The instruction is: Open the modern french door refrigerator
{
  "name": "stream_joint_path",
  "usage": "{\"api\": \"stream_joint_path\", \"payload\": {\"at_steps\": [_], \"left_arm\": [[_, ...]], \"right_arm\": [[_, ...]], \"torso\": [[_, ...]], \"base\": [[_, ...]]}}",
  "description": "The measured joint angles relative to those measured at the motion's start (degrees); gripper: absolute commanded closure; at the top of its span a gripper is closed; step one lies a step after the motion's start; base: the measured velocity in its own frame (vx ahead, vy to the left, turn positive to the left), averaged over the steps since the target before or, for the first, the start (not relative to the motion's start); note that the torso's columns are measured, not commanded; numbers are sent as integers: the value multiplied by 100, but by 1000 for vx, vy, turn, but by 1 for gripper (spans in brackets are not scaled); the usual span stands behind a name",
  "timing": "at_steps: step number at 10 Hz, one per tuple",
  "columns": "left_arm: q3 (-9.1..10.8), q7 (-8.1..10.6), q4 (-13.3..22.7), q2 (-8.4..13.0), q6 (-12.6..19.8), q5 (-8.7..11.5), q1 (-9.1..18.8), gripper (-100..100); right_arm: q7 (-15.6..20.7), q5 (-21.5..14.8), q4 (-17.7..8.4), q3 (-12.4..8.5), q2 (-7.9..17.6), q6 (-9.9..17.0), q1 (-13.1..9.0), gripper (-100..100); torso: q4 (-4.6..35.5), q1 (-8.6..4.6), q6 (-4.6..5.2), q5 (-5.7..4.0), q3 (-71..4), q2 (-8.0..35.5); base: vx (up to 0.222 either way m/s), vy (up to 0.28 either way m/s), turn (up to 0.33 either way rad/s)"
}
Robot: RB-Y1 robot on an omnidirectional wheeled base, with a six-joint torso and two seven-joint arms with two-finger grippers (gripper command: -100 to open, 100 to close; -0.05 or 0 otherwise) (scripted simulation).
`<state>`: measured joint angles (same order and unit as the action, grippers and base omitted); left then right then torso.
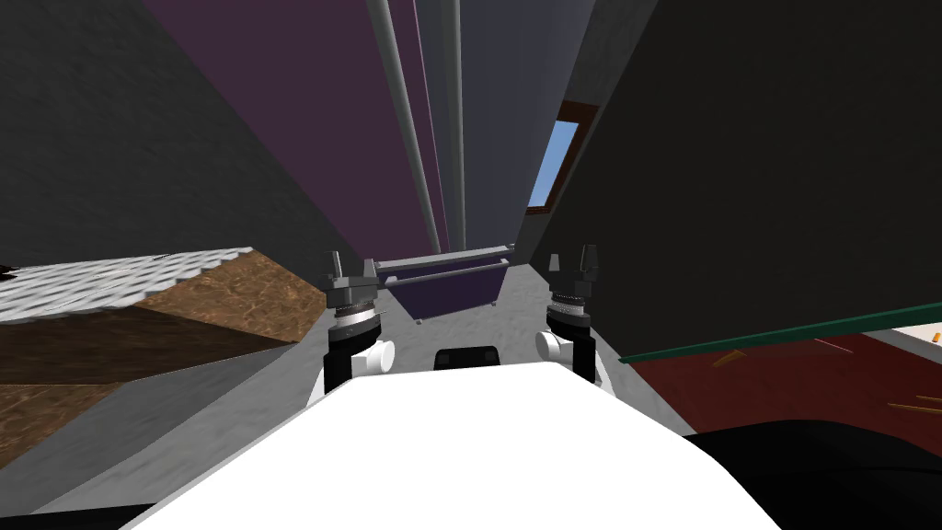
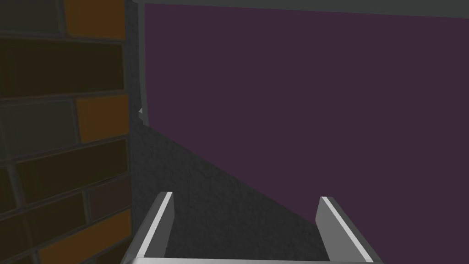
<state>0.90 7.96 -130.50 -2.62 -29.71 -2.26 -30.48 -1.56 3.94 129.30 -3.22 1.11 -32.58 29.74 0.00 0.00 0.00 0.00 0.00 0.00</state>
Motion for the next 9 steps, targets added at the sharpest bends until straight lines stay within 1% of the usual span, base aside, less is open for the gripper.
{"api": "stream_joint_path", "payload": {"at_steps": [1, 2, 9], "left_arm": [[0, 0, 0, 0, 0, 0, 0, 0], [0, 0, 0, 0, 0, 0, 0, 0], [0, 0, -2, 0, -1, 0, 0, 0]], "right_arm": [[0, 0, 0, 0, 0, 0, 0, 0], [0, 0, 0, 0, 0, 0, 0, 0], [0, 0, 2, 0, 0, -1, 0, 0]], "torso": [[235, 0, 0, 0, -467, 232], [600, 0, 0, 0, -1200, 597], [3537, 0, 0, 0, -7073, 3539]], "base": [[0, 0, 0], [0, 0, 0], [0, 0, 0]]}}
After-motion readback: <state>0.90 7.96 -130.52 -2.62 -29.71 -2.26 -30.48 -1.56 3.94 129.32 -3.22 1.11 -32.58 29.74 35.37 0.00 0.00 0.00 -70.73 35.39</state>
